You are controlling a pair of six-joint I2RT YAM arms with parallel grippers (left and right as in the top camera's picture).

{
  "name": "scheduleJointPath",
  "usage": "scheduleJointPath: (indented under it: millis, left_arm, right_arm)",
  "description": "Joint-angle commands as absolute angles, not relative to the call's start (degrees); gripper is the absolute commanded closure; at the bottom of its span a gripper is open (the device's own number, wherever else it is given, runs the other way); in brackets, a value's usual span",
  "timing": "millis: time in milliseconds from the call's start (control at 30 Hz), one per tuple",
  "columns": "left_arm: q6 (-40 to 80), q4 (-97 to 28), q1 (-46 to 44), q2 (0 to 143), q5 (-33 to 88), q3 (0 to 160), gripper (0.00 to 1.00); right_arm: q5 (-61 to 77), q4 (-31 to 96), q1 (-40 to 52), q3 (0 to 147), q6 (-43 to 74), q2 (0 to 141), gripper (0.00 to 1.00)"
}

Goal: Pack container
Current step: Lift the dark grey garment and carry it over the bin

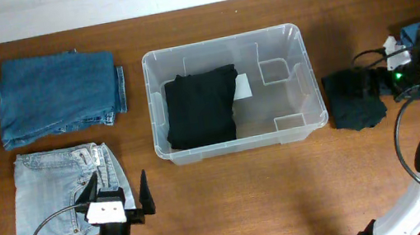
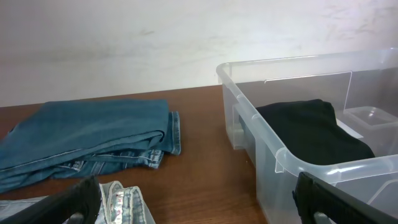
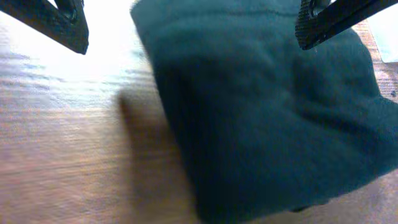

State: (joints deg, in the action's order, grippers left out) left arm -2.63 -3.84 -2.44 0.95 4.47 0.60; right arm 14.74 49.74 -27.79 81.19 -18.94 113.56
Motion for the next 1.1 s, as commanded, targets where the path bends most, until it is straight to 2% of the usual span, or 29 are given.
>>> scheduleJointPath:
  millis: [0, 333, 500, 567, 667, 867, 1000, 1067]
  left_arm:
    - [-3.53, -4.27, -2.07, 0.67, 4.69, 0.54, 0.01]
    - [-3.53, -4.27, -2.07, 0.67, 4.69, 0.54, 0.0]
    - [-3.53, -4.29, -2.07, 0.67, 4.69, 0.54, 0.01]
    - [-3.53, -4.29, -2.07, 0.67, 4.69, 0.54, 0.01]
    - [-3.53, -4.29, -2.07, 0.67, 4.69, 0.54, 0.01]
    - [-3.53, -4.29, -2.07, 0.67, 4.69, 0.54, 0.01]
    - [-3.53, -4.29, -2.07, 0.69, 4.69, 0.54, 0.01]
    - [-3.53, -4.29, -2.07, 0.69, 4.69, 0.54, 0.01]
  right_arm:
    - [13.13, 49.23, -24.91, 80.99, -20.58, 116.49, 0.01]
    - [10.2, 49.5, -22.57, 80.99, -20.56, 119.63, 0.02]
    - [10.24, 49.5, -22.57, 81.08, -19.18, 119.63, 0.22]
    - [10.24, 50.43, -22.57, 82.17, -18.7, 119.63, 0.41]
    - [10.26, 52.53, -22.57, 84.68, -17.04, 119.61, 0.61]
    - [11.35, 60.07, -22.57, 94.06, -12.93, 119.52, 0.66]
    - [19.97, 68.99, -22.57, 105.45, -12.97, 119.26, 0.82]
    - [26.2, 73.78, -22.57, 111.81, -12.99, 119.2, 0.83]
